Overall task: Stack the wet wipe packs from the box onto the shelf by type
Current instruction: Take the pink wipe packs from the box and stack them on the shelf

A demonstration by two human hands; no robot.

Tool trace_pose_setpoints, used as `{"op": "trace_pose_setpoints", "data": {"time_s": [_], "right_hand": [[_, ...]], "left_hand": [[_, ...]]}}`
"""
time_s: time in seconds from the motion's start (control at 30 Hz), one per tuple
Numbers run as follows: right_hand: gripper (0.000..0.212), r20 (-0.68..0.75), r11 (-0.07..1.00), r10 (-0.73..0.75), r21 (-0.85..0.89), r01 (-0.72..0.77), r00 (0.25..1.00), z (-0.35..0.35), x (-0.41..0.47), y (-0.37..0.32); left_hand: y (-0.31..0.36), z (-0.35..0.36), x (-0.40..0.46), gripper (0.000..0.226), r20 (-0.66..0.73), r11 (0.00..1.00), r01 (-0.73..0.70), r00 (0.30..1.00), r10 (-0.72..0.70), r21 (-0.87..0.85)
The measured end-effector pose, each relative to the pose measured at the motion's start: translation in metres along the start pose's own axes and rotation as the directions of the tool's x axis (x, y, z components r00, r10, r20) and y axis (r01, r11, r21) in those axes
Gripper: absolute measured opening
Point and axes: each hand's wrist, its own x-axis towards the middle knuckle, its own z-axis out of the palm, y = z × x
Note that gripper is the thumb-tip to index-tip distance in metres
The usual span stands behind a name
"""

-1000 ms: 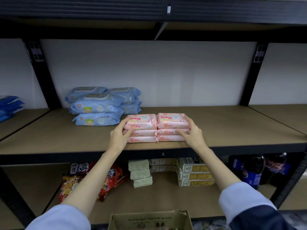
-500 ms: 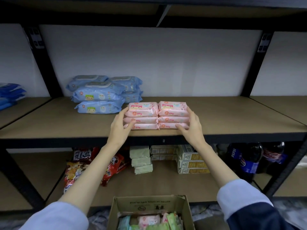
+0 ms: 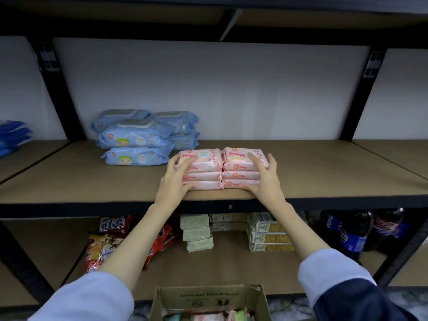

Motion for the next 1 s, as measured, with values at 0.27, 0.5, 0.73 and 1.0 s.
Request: {"op": "trace_pose_setpoints", "data": {"time_s": [0.27, 0.5, 0.73, 1.0], "right_hand": [[0.078, 0.002, 0.997, 0.014, 0.079, -0.014, 1.0, 0.01, 0.037, 0.018], [0.078, 0.013, 0.998, 0.021, 0.054, -0.021, 1.0, 0.024, 0.111, 0.048], [0.082, 0.015, 1.0, 0.009, 0.012, -0.009, 1.0, 0.035, 0.188, 0.083], [0.08, 0.043, 1.0, -0.005, -0.005, 0.006, 0.999, 0.046, 0.234, 0.1]], "left_hand": [[-0.015, 0.022, 0.037, 0.075, -0.031, 0.996, -0.021, 0.999, 0.018, -0.089], [-0.034, 0.06, 0.102, 0.077, -0.039, 0.992, -0.067, 0.997, 0.063, -0.102], [-0.047, 0.098, 0.178, 0.073, 0.016, 0.995, -0.085, 0.996, 0.086, -0.05], [-0.053, 0.114, 0.218, 0.073, -0.005, 0.974, -0.126, 0.992, 0.129, 0.19]]}}
